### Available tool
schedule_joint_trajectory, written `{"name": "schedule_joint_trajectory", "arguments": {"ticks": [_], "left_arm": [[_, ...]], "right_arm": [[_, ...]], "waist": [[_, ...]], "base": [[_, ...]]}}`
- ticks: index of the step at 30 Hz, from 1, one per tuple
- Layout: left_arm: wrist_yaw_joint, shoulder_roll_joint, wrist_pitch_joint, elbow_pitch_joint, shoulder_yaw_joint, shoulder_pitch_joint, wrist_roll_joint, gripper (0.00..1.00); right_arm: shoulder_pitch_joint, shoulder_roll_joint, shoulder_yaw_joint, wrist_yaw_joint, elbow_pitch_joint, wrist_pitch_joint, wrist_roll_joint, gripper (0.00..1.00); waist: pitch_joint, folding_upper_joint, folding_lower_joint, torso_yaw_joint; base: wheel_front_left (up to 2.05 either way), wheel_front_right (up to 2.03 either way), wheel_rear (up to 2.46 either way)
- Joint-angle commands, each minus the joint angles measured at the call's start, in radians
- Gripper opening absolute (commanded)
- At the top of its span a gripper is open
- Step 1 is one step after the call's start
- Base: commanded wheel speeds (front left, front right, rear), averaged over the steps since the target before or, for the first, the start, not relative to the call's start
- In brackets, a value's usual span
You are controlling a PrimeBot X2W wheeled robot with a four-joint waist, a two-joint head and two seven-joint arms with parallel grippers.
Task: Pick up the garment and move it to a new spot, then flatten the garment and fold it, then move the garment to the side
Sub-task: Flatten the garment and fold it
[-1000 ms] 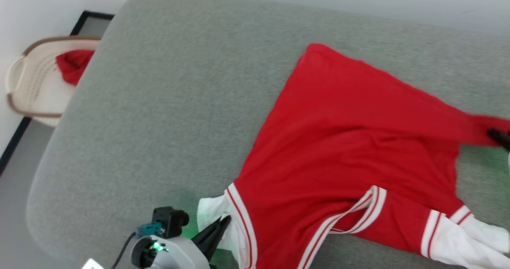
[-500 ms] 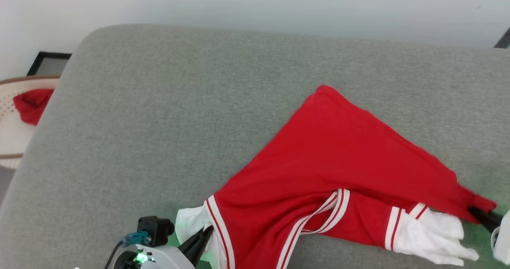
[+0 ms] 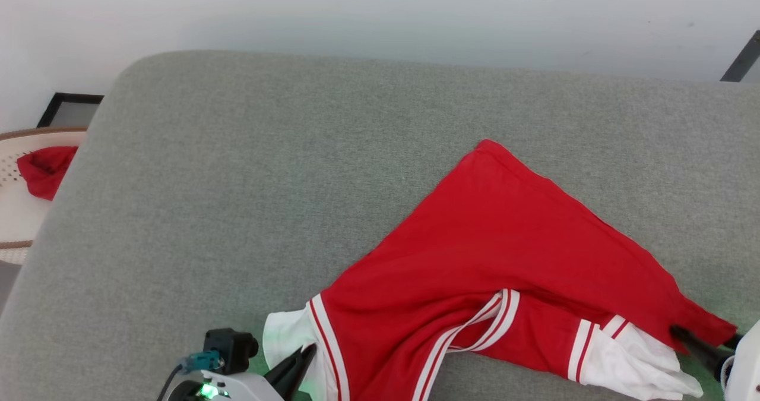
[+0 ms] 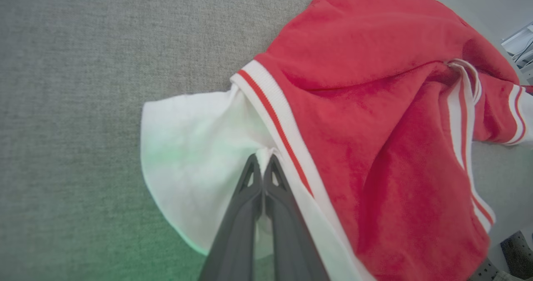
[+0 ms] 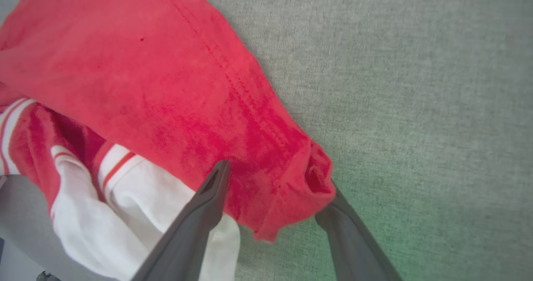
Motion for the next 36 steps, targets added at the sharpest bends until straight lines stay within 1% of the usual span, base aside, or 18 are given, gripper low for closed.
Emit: {"name": "schedule_joint_trajectory", "arguments": {"ticks": [1, 6, 10, 14, 17, 20, 23, 29, 36], "left_arm": [[0.006, 0.003, -0.003, -0.002, -0.002, 0.009, 0.005, 0.00], [0.003, 0.000, 0.000, -0.005, -0.011, 0.013, 0.011, 0.00], [0.001, -0.007, 0.003, -0.008, -0.021, 0.007, 0.021, 0.00], [0.003, -0.016, 0.006, -0.013, -0.030, -0.002, 0.032, 0.00], [0.007, -0.023, 0.004, -0.017, -0.037, -0.012, 0.044, 0.00], [0.005, -0.033, 0.004, -0.021, -0.043, -0.020, 0.056, 0.00], [0.010, -0.043, 0.010, -0.023, -0.053, -0.034, 0.069, 0.00], [0.013, -0.073, 0.026, -0.035, -0.071, -0.064, 0.091, 0.00], [-0.004, -0.116, 0.029, -0.035, -0.089, -0.095, 0.108, 0.00]], "right_arm": [[0.003, -0.002, -0.017, 0.000, -0.017, 0.012, -0.008, 1.00], [-0.010, 0.001, -0.072, 0.000, -0.091, 0.068, -0.019, 1.00], [-0.043, 0.014, -0.110, 0.000, -0.165, 0.087, -0.048, 1.00], [-0.099, 0.027, -0.109, 0.000, -0.216, 0.085, -0.091, 1.00], [-0.158, 0.041, -0.080, 0.000, -0.227, 0.084, -0.122, 1.00], [-0.229, 0.053, -0.043, 0.000, -0.203, 0.082, -0.134, 1.00], [-0.306, 0.058, -0.009, 0.000, -0.152, 0.086, -0.140, 1.00], [-0.463, 0.040, 0.070, 0.000, -0.001, 0.091, -0.153, 1.00], [-0.616, 0.026, 0.163, 0.000, 0.176, 0.143, -0.139, 1.00]], "waist": [[-0.004, 0.0000, 0.0000, 0.004], [-0.014, 0.0000, 0.0000, 0.022], [-0.017, 0.0000, 0.0000, 0.043], [-0.013, 0.0000, 0.0000, 0.071], [-0.005, 0.0000, 0.0000, 0.095], [0.006, 0.0000, 0.0000, 0.123], [0.022, 0.0000, 0.0000, 0.155], [0.063, 0.0000, 0.0000, 0.230], [0.122, 0.0000, 0.0000, 0.310]], "base": [[0.00, 0.00, 0.00], [0.00, 0.00, 0.00], [0.00, 0.00, 0.00], [0.00, 0.00, 0.00], [0.00, 0.00, 0.00], [0.00, 0.00, 0.00], [0.00, 0.00, 0.00], [0.00, 0.00, 0.00], [0.00, 0.00, 0.00]]}}
